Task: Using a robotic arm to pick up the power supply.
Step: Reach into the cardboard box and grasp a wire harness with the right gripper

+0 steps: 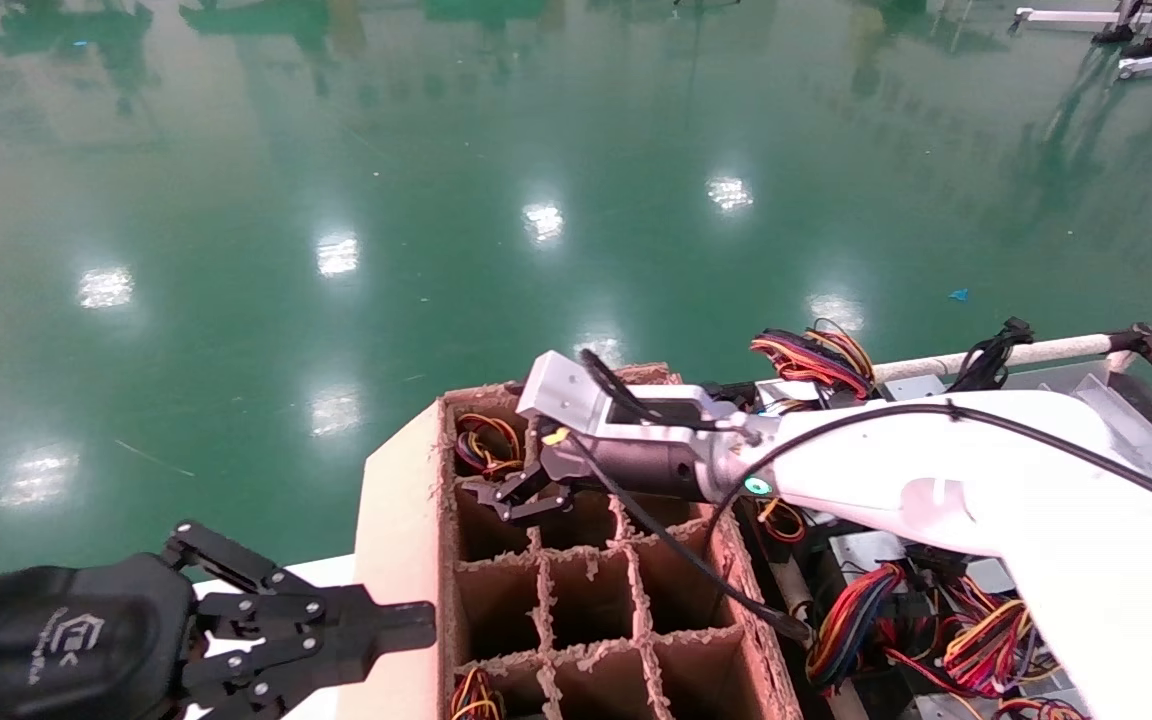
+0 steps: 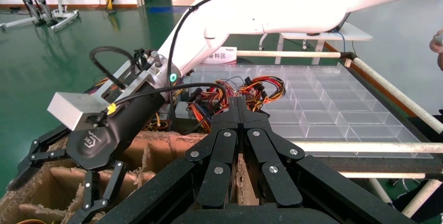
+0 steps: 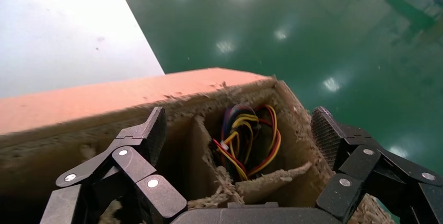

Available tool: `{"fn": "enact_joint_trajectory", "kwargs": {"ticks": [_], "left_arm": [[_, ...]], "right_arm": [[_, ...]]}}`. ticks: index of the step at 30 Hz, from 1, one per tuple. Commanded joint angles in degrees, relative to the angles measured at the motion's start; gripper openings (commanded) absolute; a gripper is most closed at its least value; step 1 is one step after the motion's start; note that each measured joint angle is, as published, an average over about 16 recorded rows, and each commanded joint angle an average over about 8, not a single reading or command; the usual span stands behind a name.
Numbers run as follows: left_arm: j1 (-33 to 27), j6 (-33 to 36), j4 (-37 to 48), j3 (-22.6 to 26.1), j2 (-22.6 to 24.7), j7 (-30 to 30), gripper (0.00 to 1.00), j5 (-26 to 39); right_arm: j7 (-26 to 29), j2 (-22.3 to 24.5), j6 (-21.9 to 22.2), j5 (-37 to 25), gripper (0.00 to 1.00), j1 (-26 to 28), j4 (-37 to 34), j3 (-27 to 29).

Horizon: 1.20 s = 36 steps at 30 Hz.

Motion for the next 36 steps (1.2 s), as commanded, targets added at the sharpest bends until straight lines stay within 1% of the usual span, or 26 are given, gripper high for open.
{"fn": "enact_joint_trajectory", "kwargs": {"ticks": [1,2,3,4,11,23,36], "left_arm": [[0.0,0.0,0.0,0.01,0.0,0.0,0.88,-0.01],[0.0,-0.01,0.0,0.01,-0.01,0.01,0.95,-0.01],[0.0,-0.01,0.0,0.02,-0.01,0.01,0.99,-0.01],[0.0,-0.01,0.0,0.02,-0.01,0.01,1.0,-0.01],[-0.01,-0.02,0.0,0.05,-0.02,0.02,1.0,-0.03],[-0.02,-0.04,0.0,0.1,-0.04,0.05,1.0,-0.07],[-0.03,-0.07,0.0,0.15,-0.06,0.08,1.0,-0.1]], "right_arm": [[-0.81,-1.11,1.17,-0.26,0.07,0.77,-2.18,-0.16],[-0.8,-1.32,1.38,0.0,0.03,0.85,-2.65,-0.36],[-0.74,-1.48,1.56,0.32,0.0,0.86,-3.0,-0.58],[-0.61,-1.59,1.72,0.68,0.0,0.83,-3.27,-0.85],[0.38,-1.98,3.16,3.26,0.0,0.27,-2.91,-3.87],[2.66,-2.0,8.91,7.52,0.0,-0.63,-1.19,-10.55],[4.32,-2.03,12.92,12.36,0.0,-1.62,-0.75,-17.01]]}}
